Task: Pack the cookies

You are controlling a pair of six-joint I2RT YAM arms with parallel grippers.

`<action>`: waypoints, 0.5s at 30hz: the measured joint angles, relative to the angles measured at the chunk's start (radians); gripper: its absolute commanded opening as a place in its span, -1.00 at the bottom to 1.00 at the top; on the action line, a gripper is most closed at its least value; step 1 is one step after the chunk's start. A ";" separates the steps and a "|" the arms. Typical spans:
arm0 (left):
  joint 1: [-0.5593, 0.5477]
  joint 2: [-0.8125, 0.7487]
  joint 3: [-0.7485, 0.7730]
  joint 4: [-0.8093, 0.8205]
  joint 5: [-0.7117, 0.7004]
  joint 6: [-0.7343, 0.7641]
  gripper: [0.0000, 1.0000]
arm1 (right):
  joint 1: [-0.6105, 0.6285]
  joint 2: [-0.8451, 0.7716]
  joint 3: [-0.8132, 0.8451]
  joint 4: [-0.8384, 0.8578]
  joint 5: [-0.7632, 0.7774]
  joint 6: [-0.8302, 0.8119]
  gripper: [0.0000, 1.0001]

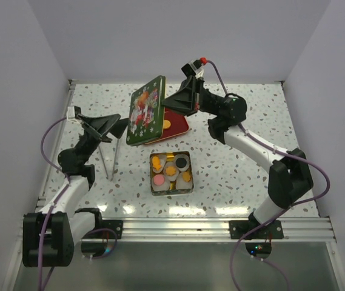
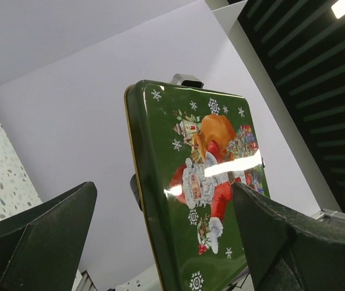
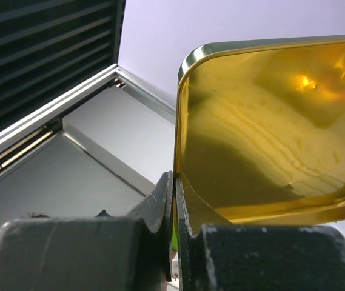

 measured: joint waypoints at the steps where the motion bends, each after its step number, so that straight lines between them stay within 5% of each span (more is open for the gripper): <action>1: -0.004 0.000 0.005 0.001 -0.003 0.000 1.00 | 0.002 0.000 -0.006 -0.002 0.000 0.000 -1.00; 9: -0.036 0.000 0.023 0.002 -0.007 0.005 0.98 | 0.026 0.000 -0.010 0.001 0.000 0.000 -1.00; 15: -0.043 0.000 0.023 0.002 -0.008 0.001 0.69 | 0.046 0.000 -0.014 0.004 0.000 0.000 -1.00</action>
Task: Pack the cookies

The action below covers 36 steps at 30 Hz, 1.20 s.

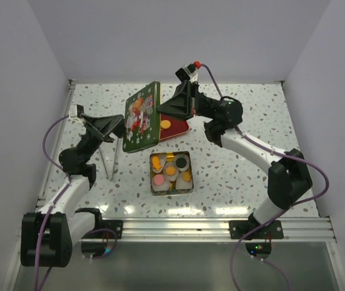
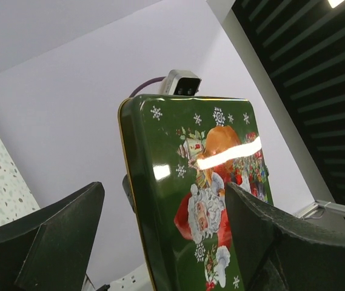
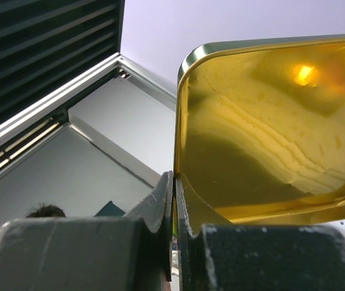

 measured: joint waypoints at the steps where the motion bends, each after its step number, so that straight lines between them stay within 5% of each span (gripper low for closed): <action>1: 0.000 0.000 0.000 0.000 0.000 -0.001 0.66 | 0.004 0.002 -0.005 0.002 0.000 0.000 -1.00; 9: -0.001 0.001 0.011 -0.009 -0.002 -0.039 0.15 | 0.013 0.040 -0.108 0.022 0.005 0.005 -1.00; 11: 0.002 0.001 0.010 -0.023 -0.008 -0.055 -0.17 | 0.011 0.041 -0.129 0.041 0.009 0.006 -1.00; 17: 0.009 -0.040 -0.013 -0.008 -0.043 -0.111 -0.64 | -0.020 0.037 -0.197 0.086 0.050 0.013 -1.00; 19: 0.011 -0.055 -0.015 -0.001 -0.050 -0.111 -0.87 | -0.031 0.037 -0.220 0.089 0.055 0.020 -0.60; 21: 0.011 -0.059 -0.024 0.001 -0.044 -0.109 -0.95 | -0.036 0.032 -0.239 0.087 0.051 0.024 -0.01; 23: 0.008 -0.059 -0.030 0.000 -0.031 -0.107 -1.00 | -0.031 0.027 -0.259 0.071 0.019 0.020 0.25; 36: 0.002 -0.058 -0.069 0.000 0.049 -0.041 -1.00 | -0.012 -0.058 -0.314 -0.267 -0.101 -0.146 0.35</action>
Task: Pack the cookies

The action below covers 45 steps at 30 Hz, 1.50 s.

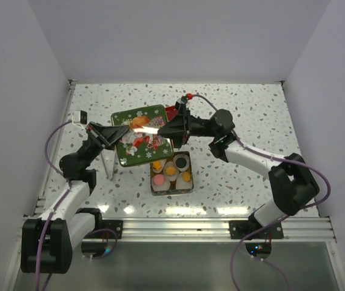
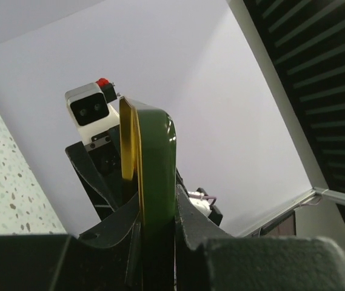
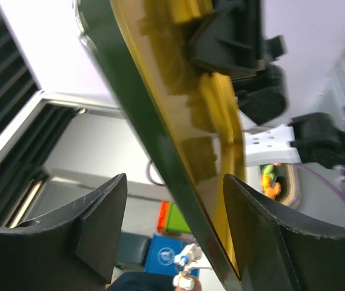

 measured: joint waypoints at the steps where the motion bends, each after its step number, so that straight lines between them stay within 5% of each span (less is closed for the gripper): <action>1: 0.000 0.000 0.000 -0.001 0.014 0.018 -1.00 | -0.002 -0.014 0.000 -0.066 -0.006 -0.051 0.34; 8: -0.002 -0.008 -0.006 -0.140 0.100 0.190 -0.85 | -0.026 -0.076 -0.002 -0.574 -0.005 -0.423 0.28; 18: -0.059 0.048 -0.026 -0.419 0.121 0.417 -0.82 | -0.042 -0.073 -0.015 -1.018 0.053 -0.753 0.21; 29: -0.136 0.370 -0.174 -0.291 0.088 0.460 -0.83 | -0.074 -0.021 -0.051 -1.271 0.119 -0.937 0.13; 35: -0.159 0.520 -0.184 -0.158 0.099 0.468 -0.65 | -0.121 -0.020 -0.061 -1.318 0.131 -0.986 0.12; 45: -0.173 0.557 -0.193 -0.150 0.098 0.539 -0.50 | -0.134 0.011 -0.058 -1.333 0.130 -1.020 0.11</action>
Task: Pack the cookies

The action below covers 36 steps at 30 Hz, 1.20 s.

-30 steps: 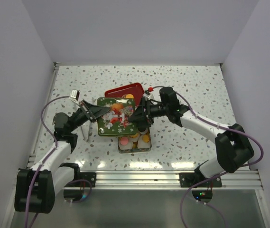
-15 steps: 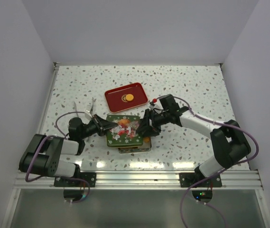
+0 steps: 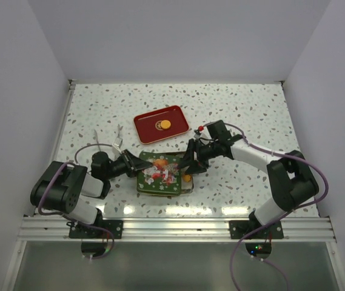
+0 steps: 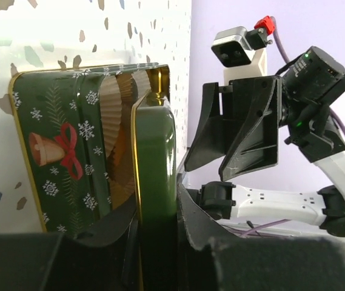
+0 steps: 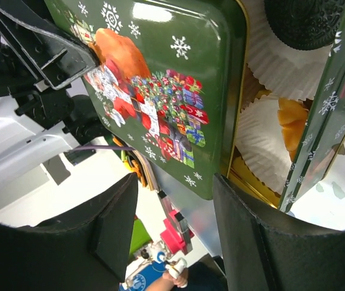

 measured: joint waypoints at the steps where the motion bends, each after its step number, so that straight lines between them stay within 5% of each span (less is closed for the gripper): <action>1: 0.000 -0.011 -0.005 -0.008 -0.007 0.009 -0.49 | 0.000 0.000 0.002 -0.005 0.000 -0.004 0.12; 2: -0.001 -0.028 -0.012 -0.022 -0.018 0.023 -0.47 | 0.000 0.000 0.005 -0.011 0.000 -0.009 0.11; 6: -0.005 -0.102 -0.024 -0.100 -0.070 0.082 0.15 | -0.003 0.000 0.022 -0.051 0.005 -0.043 0.15; 9: -0.005 -0.122 -0.025 -0.147 -0.109 0.114 0.32 | -0.017 0.000 0.050 -0.119 0.027 -0.097 0.17; 23: -0.005 -0.122 -0.073 -0.177 -0.165 0.134 0.35 | -0.090 -0.023 0.101 -0.361 0.182 -0.304 0.13; 36: -0.006 -0.158 -0.037 -0.269 -0.207 0.132 0.35 | -0.090 -0.023 0.001 -0.359 0.236 -0.322 -0.56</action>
